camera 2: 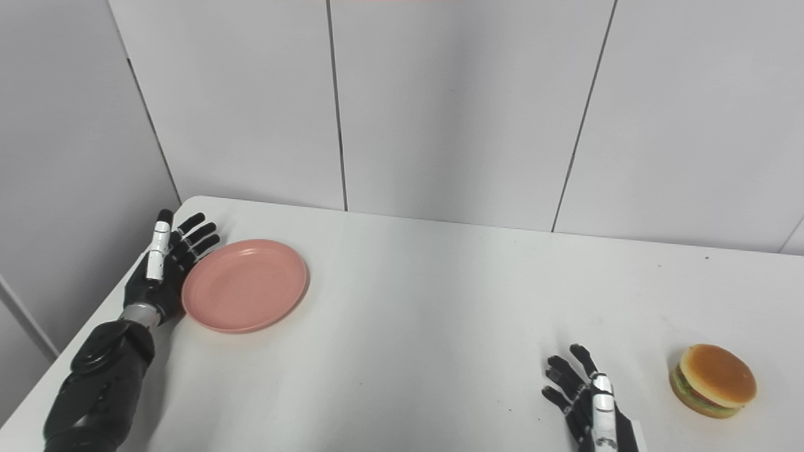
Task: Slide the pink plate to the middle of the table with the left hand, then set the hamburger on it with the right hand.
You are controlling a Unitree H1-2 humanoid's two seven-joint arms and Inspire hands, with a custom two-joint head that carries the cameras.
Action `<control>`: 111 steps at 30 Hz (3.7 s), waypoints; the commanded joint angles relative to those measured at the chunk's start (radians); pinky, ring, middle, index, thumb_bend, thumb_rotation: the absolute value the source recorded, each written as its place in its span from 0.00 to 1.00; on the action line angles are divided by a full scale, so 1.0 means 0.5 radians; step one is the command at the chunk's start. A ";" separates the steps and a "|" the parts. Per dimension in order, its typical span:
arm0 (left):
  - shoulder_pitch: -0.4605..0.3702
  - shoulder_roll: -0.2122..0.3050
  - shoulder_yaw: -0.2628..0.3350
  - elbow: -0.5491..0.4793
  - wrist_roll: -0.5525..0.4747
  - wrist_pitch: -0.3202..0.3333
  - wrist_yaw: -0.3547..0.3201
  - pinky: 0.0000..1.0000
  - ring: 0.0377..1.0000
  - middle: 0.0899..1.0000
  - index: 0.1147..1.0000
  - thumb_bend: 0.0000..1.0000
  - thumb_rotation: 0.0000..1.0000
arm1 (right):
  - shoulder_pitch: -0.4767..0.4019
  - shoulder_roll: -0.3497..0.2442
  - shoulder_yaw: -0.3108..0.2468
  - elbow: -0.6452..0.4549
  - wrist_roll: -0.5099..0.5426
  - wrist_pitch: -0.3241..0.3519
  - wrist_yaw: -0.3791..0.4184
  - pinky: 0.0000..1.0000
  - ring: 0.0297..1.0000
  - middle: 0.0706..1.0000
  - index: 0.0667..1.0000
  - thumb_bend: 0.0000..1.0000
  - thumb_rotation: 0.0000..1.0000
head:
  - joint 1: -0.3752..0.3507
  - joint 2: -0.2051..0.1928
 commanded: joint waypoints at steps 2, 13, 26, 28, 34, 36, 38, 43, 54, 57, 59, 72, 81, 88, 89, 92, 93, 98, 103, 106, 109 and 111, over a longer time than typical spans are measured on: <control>-0.053 -0.009 -0.021 -0.043 0.016 0.018 0.000 0.77 0.85 0.80 0.77 0.87 0.84 | 0.078 0.024 0.022 -0.020 0.002 0.079 0.004 0.79 0.83 0.80 0.87 0.76 1.00 | -0.006 -0.002; -0.004 -0.169 -0.193 -0.174 0.068 0.144 -0.030 0.76 0.85 0.80 0.76 0.88 0.83 | 0.097 0.018 0.043 -0.048 0.001 0.111 0.006 0.79 0.83 0.81 0.87 0.76 1.00 | -0.038 -0.007; 0.055 -0.458 -0.299 -0.279 0.161 0.094 0.092 0.76 0.81 0.77 0.68 0.82 0.69 | 0.104 0.036 0.071 -0.075 -0.021 0.134 -0.003 0.79 0.82 0.79 0.88 0.75 1.00 | -0.127 -0.008; 0.060 -0.497 -0.327 -0.298 0.202 0.092 0.116 0.77 0.82 0.78 0.67 0.82 0.69 | 0.099 0.035 0.077 -0.062 -0.035 0.123 -0.004 0.78 0.82 0.79 0.88 0.74 1.00 | -0.130 -0.012; 0.072 -0.558 -0.386 -0.363 0.261 0.149 0.142 0.76 0.83 0.79 0.68 0.78 0.72 | 0.099 0.057 0.082 -0.058 -0.056 0.116 -0.022 0.78 0.82 0.80 0.88 0.73 1.00 | -0.171 0.001; 0.084 -0.579 -0.414 -0.378 0.291 0.157 0.147 0.75 0.83 0.79 0.68 0.77 0.73 | 0.107 0.068 0.089 -0.067 -0.072 0.114 -0.033 0.78 0.82 0.79 0.88 0.73 1.00 | -0.207 0.011; 0.100 -0.602 -0.448 -0.402 0.332 0.177 0.161 0.72 0.83 0.79 0.68 0.72 0.75 | 0.119 0.079 0.106 -0.083 -0.095 0.116 -0.044 0.77 0.82 0.80 0.87 0.72 1.00 | -0.245 0.020; 0.140 -0.665 -0.469 -0.492 0.354 0.290 0.218 0.73 0.84 0.81 0.69 0.65 0.73 | 0.134 0.115 0.145 -0.094 -0.136 0.086 -0.084 0.76 0.82 0.80 0.87 0.70 1.00 | -0.382 0.039; 0.144 -0.685 -0.421 -0.478 0.294 0.314 0.176 0.80 0.86 0.83 0.69 0.59 0.71 | 0.101 0.236 0.257 0.036 -0.315 -0.089 -0.216 0.73 0.78 0.77 0.84 0.70 1.00 | -0.648 -0.008; 0.152 -0.679 -0.381 -0.523 0.227 0.374 0.151 0.84 0.89 0.86 0.72 0.58 0.70 | 0.108 0.275 0.288 0.078 -0.377 -0.177 -0.260 0.70 0.75 0.75 0.80 0.70 1.00 | -0.714 -0.010; 0.155 -0.673 -0.354 -0.534 0.203 0.398 0.162 0.83 0.88 0.84 0.71 0.59 0.69 | 0.115 0.300 0.311 0.101 -0.439 -0.244 -0.294 0.70 0.74 0.74 0.79 0.70 1.00 | -0.795 -0.005; 0.171 -0.697 -0.345 -0.539 0.146 0.457 0.164 0.84 0.87 0.82 0.70 0.60 0.67 | 0.122 0.340 0.382 0.117 -0.604 -0.335 -0.374 0.69 0.75 0.77 0.79 0.63 1.00 | -0.935 0.010; 0.187 -0.680 -0.313 -0.579 0.126 0.509 0.198 0.85 0.88 0.83 0.68 0.62 0.65 | 0.106 0.257 0.358 0.019 -0.807 -0.475 -0.428 0.75 0.80 0.84 0.84 0.63 1.00 | -0.904 0.022; 0.148 -0.645 -0.318 -0.571 0.137 0.527 0.186 0.81 0.87 0.83 0.68 0.61 0.65 | -0.013 0.143 0.180 -0.167 -1.001 -0.633 -0.493 0.70 0.76 0.78 0.81 0.61 0.99 | -0.894 0.004; 0.139 -0.646 -0.317 -0.554 0.134 0.517 0.183 0.80 0.86 0.83 0.68 0.61 0.65 | -0.048 0.103 0.137 -0.179 -1.039 -0.656 -0.495 0.69 0.75 0.77 0.80 0.62 0.99 | -0.895 0.000; 0.125 -0.659 -0.323 -0.531 0.130 0.499 0.176 0.80 0.86 0.82 0.68 0.62 0.65 | -0.156 -0.004 0.035 -0.246 -1.235 -0.646 -0.496 0.68 0.74 0.77 0.79 0.67 1.00 | -0.907 -0.019; 0.124 -0.663 -0.326 -0.529 0.127 0.496 0.169 0.81 0.86 0.82 0.69 0.61 0.65 | -0.205 -0.049 0.007 -0.284 -1.342 -0.630 -0.502 0.65 0.72 0.76 0.78 0.65 1.00 | -0.907 -0.019; 0.122 -0.688 -0.324 -0.519 0.102 0.507 0.158 0.85 0.87 0.83 0.70 0.60 0.65 | -0.413 -0.211 -0.121 -0.435 -1.483 -0.438 -0.409 0.58 0.68 0.71 0.75 0.64 0.96 | -0.905 -0.033; 0.120 -0.687 -0.331 -0.494 0.105 0.497 0.150 0.87 0.88 0.83 0.72 0.60 0.65 | -0.572 -0.370 -0.230 -0.390 -1.622 -0.308 -0.317 0.55 0.61 0.65 0.68 0.67 0.95 | -0.893 -0.042; 0.115 -0.681 -0.326 -0.493 0.103 0.503 0.147 0.87 0.88 0.83 0.72 0.60 0.66 | -0.652 -0.452 -0.233 -0.392 -1.711 0.003 -0.062 0.58 0.65 0.68 0.68 0.71 0.97 | -0.900 -0.049; 0.118 -0.676 -0.325 -0.501 0.097 0.508 0.133 0.86 0.88 0.83 0.71 0.59 0.66 | -0.703 -0.519 -0.208 -0.314 -1.782 0.131 0.033 0.53 0.66 0.69 0.68 0.73 0.99 | -0.900 -0.048; 0.120 -0.676 -0.324 -0.509 0.095 0.514 0.128 0.87 0.88 0.83 0.71 0.59 0.66 | -0.725 -0.574 -0.185 -0.232 -1.844 0.135 0.033 0.54 0.65 0.68 0.67 0.72 0.98 | -0.900 -0.048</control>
